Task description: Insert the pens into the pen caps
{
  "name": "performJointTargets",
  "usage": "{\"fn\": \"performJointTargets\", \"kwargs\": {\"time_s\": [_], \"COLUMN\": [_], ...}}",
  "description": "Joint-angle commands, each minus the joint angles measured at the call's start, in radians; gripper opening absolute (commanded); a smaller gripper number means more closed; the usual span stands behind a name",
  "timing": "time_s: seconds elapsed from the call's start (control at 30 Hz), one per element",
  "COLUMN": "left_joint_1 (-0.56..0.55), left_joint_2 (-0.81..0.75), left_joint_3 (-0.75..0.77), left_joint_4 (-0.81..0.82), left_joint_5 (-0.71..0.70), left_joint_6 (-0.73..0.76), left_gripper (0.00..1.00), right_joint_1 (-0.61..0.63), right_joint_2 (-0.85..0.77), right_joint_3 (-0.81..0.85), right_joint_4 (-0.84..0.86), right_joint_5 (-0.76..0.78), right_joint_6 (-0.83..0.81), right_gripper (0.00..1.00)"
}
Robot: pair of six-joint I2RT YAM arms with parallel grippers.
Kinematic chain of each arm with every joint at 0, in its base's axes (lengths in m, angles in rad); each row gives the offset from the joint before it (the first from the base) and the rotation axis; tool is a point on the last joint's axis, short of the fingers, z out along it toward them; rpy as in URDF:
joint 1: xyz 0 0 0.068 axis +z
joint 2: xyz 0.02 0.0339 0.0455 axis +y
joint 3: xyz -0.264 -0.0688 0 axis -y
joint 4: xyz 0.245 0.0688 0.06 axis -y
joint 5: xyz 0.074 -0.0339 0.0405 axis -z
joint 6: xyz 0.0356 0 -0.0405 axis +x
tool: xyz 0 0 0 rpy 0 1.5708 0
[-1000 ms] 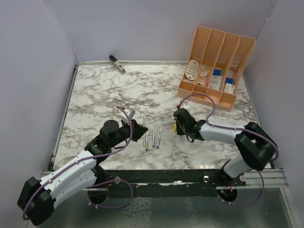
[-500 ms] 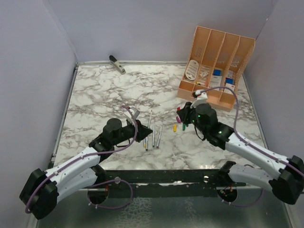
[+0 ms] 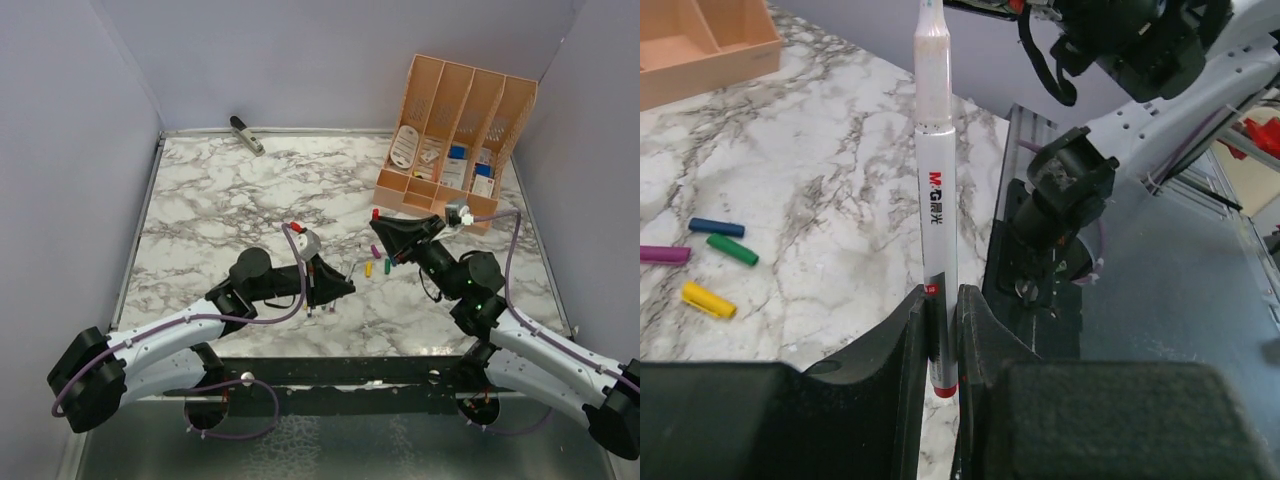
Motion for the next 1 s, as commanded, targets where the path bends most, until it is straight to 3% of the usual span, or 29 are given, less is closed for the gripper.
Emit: {"fn": "performJointTargets", "kwargs": {"time_s": [0.0, 0.57, 0.97], "left_joint_1": [-0.039, -0.059, -0.060], "left_joint_2": [0.041, 0.047, 0.054], "left_joint_3": [0.028, 0.031, 0.029], "left_joint_4": [0.083, 0.102, 0.105], "left_joint_5": [0.021, -0.031, -0.042], "left_joint_6": [0.029, 0.041, 0.052], "left_gripper": [0.00, 0.00, 0.00], "right_joint_1": [-0.004, -0.004, -0.004], "right_joint_2": [-0.026, -0.020, 0.021], "right_joint_3": [-0.057, -0.123, -0.132], "right_joint_4": [0.326, 0.482, 0.487], "right_joint_5": [-0.122, -0.190, -0.222], "right_joint_6": [0.051, 0.229, 0.259], "right_gripper": [0.01, 0.01, 0.01]}}
